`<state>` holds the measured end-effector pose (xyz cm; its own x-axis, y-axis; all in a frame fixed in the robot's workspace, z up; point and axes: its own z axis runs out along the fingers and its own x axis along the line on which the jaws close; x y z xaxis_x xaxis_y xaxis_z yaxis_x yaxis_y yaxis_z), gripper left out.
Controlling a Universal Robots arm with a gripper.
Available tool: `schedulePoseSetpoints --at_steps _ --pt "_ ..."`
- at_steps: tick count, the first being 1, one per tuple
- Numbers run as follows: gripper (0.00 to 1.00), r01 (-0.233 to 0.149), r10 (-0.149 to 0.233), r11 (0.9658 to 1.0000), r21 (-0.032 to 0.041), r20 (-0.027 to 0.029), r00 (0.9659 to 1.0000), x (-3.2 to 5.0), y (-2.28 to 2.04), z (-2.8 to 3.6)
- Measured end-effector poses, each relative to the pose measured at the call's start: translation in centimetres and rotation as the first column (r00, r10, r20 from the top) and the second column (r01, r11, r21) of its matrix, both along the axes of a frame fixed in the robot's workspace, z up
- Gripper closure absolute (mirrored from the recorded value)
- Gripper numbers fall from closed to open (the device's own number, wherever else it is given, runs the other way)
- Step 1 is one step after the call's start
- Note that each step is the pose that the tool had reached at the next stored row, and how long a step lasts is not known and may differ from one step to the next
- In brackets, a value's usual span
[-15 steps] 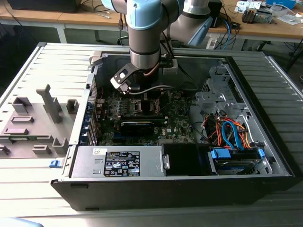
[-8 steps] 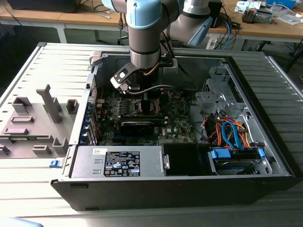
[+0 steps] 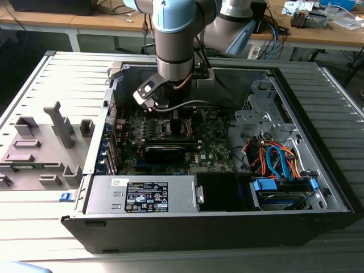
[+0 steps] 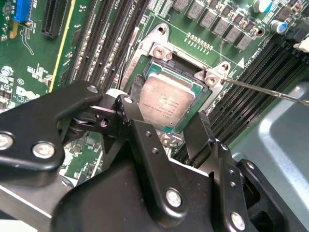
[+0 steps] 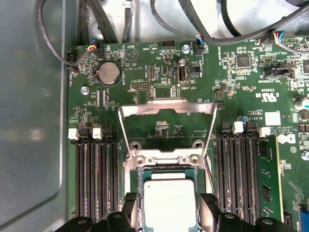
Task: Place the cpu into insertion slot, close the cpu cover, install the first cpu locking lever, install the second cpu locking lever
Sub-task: 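Place the cpu into insertion slot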
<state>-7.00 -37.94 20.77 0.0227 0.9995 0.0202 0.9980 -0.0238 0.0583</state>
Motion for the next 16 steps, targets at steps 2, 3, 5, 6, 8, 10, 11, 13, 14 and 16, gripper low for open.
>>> schedulePoseSetpoints --at_steps 2,3,5,6,8,10,11,13,14,16 --pt "0.38 -0.001 0.001 1.0 0.0002 -0.0007 1.0 0.11 0.0 -0.01" --pt "0.38 -0.002 0.002 1.0 0.0001 -0.001 1.0 0.15 0.01 -0.02" --pt "0.38 -0.004 0.004 1.0 -0.0017 -0.0018 1.0 0.24 0.03 -0.02" --pt "0.38 -0.004 0.004 1.0 -0.0021 -0.0021 1.0 0.26 0.02 -0.03" --pt "0.38 -0.007 0.007 1.0 -0.0019 -0.0024 1.0 0.28 0.03 -0.07" --pt "0.38 -0.007 0.007 1.0 -0.0019 -0.0027 1.0 0.29 0.03 -0.1" --pt "0.38 -0.008 0.008 1.0 -0.0018 -0.0028 1.0 0.29 0.03 -0.12" --pt "0.38 -0.008 0.008 1.0 -0.0018 -0.003 1.0 0.29 0.03 -0.16" --pt "0.38 -0.009 0.009 1.0 -0.0018 -0.0032 1.0 0.31 0.06 -0.19" --pt "0.38 -0.009 0.009 1.0 -0.0017 -0.0033 1.0 0.34 0.09 -0.21"
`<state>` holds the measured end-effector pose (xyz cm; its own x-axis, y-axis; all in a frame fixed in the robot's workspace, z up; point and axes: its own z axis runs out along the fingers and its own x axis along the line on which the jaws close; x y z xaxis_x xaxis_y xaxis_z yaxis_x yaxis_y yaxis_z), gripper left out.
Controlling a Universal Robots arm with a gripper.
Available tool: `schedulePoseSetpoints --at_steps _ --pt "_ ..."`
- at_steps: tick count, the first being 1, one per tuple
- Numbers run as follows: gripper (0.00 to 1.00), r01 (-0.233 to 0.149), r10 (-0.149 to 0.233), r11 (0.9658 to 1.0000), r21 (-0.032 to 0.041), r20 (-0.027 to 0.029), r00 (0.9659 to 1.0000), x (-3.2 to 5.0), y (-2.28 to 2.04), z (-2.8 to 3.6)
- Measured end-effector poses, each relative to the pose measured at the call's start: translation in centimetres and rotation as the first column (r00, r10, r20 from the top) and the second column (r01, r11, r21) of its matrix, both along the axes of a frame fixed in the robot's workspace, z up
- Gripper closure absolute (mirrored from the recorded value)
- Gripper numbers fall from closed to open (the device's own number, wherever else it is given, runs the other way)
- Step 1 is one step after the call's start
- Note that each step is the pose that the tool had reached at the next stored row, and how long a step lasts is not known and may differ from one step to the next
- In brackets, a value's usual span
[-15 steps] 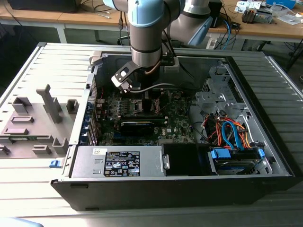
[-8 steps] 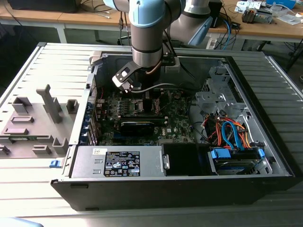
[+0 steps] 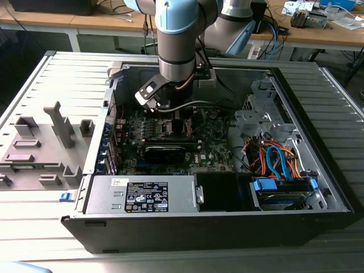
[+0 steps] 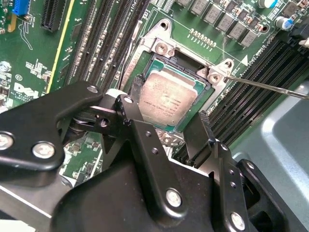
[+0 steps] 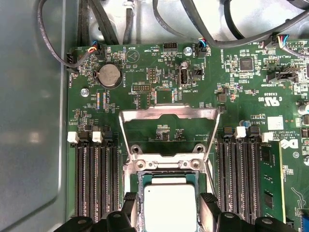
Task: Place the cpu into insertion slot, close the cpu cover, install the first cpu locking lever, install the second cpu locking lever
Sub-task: 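Place the cpu into insertion slot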
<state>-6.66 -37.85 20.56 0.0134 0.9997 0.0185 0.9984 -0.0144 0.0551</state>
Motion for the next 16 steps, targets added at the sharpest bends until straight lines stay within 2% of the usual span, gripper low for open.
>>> schedulePoseSetpoints --at_steps 4,9,16 --pt "0.38 -0.003 0.003 1.0 0.0 -0.0005 1.0 0.11 0.23 -0.05" --pt "0.38 -0.003 0.003 1.0 -0.0003 -0.0007 1.0 0.13 0.26 0.0" --pt "0.38 -0.003 0.003 1.0 0.0 -0.0005 1.0 0.13 0.26 0.83"
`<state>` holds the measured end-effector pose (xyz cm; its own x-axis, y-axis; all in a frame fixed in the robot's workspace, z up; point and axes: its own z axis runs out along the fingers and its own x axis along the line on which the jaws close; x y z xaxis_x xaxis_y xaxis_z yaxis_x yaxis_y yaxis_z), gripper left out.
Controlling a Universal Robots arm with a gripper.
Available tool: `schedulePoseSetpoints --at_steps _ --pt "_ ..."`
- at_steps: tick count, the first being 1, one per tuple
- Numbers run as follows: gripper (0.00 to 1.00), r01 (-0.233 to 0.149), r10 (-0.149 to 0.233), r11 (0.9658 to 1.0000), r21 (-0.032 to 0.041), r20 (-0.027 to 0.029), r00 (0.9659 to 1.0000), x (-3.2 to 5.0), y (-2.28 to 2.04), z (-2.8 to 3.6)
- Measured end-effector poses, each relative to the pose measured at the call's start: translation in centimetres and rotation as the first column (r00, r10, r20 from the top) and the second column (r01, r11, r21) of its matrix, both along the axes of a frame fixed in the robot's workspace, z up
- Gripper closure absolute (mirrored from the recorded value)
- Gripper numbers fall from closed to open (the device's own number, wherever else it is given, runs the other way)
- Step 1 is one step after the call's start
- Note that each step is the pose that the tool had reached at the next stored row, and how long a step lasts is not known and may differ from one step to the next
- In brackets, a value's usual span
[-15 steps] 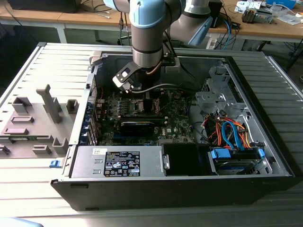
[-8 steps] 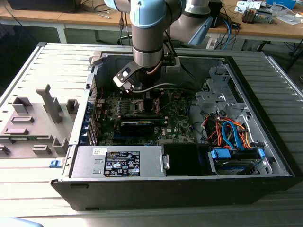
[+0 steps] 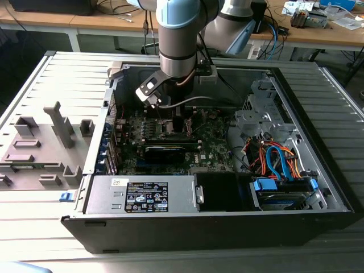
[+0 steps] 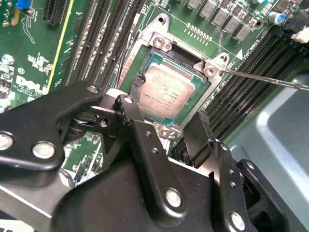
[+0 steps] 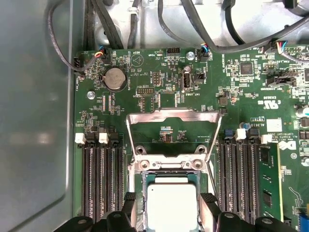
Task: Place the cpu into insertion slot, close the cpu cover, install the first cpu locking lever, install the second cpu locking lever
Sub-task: 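Place the cpu into insertion slot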
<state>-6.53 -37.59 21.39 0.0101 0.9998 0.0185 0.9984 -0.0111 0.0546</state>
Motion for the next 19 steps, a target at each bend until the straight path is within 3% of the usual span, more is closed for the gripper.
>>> schedulePoseSetpoints --at_steps 4,8,9,11,14,19 --pt "0.46 0.0 0.0 1.0 -0.0027 -0.0001 1.0 0.0 -0.01 0.01" --pt "0.71 0.0 0.0 1.0 -0.0039 0.0 1.0 0.0 -0.01 0.02" --pt "0.71 0.0 0.0 1.0 -0.0042 -0.0001 1.0 0.0 -0.01 0.03" --pt "0.89 0.0 0.0 1.0 -0.0056 -0.0001 1.0 0.0 -0.02 0.19" --pt "0.89 0.0 0.0 1.0 -0.006 -0.0001 1.0 -0.01 -0.03 0.49" --pt "0.89 0.0 0.0 1.0 -0.006 -0.0001 1.0 0.0 -0.04 1.57"
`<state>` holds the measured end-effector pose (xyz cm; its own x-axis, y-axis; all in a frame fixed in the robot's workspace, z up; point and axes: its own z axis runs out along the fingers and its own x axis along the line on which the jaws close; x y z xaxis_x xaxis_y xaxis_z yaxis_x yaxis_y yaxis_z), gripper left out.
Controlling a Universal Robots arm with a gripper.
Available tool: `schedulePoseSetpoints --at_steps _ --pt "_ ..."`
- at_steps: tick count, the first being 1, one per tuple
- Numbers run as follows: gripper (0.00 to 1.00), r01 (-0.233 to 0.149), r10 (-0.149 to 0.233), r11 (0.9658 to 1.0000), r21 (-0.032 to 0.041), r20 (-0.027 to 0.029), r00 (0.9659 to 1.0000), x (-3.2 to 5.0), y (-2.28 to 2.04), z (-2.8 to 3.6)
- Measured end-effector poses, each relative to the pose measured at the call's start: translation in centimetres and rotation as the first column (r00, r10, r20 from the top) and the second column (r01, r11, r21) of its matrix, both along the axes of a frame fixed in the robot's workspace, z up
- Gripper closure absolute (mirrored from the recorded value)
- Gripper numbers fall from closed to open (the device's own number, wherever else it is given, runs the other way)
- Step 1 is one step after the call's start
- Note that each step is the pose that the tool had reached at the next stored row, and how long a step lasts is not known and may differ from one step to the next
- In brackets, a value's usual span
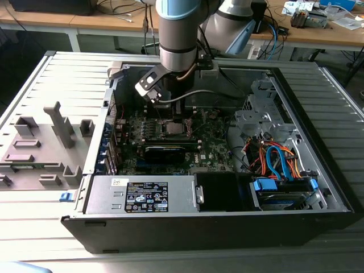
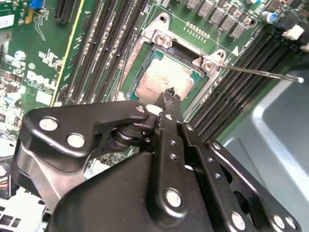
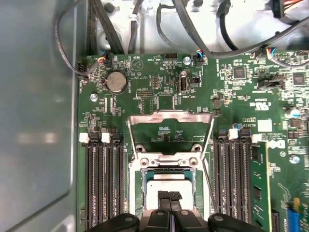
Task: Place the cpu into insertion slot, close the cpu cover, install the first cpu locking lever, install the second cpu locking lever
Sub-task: 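Place the cpu into insertion slot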
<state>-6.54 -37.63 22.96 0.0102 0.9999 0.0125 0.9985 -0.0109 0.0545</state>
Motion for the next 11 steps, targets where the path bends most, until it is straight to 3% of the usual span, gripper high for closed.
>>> schedulePoseSetpoints --at_steps 4,11 --pt "0.89 0.0 0.0 1.0 0.0001 0.0001 1.0 0.0 0.0 1.66" --pt "0.89 0.0 0.0 1.0 0.0001 -0.0001 1.0 0.03 0.0 3.26"
